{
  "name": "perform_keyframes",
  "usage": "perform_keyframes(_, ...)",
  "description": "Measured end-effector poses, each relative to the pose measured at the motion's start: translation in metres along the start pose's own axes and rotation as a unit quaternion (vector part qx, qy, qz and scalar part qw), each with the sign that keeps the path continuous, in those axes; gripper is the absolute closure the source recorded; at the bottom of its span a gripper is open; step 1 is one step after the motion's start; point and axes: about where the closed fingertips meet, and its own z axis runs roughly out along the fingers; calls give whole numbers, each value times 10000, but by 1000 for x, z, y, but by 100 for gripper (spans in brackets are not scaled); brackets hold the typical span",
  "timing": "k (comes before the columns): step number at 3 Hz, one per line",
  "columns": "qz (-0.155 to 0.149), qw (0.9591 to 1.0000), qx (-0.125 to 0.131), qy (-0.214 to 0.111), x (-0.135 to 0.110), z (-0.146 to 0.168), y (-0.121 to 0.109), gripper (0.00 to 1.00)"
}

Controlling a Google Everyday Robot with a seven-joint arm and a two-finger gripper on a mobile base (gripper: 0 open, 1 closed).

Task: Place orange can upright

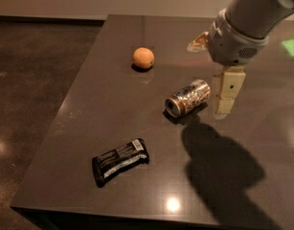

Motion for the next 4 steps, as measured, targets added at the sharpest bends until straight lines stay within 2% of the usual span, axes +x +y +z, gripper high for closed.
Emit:
perform_keyframes(1, -733, 9971, -192, 45, -5, 27, -7, 0)
perform_keyframes(2, -1355, 9900, -377, 102, -9, 45, -8, 0)
perform_keyframes(3, -1898, 9794, -680, 119, -12, 63, -2, 0)
perform_keyframes(4, -2154, 9726, -866, 125, -14, 72, 4, 0)
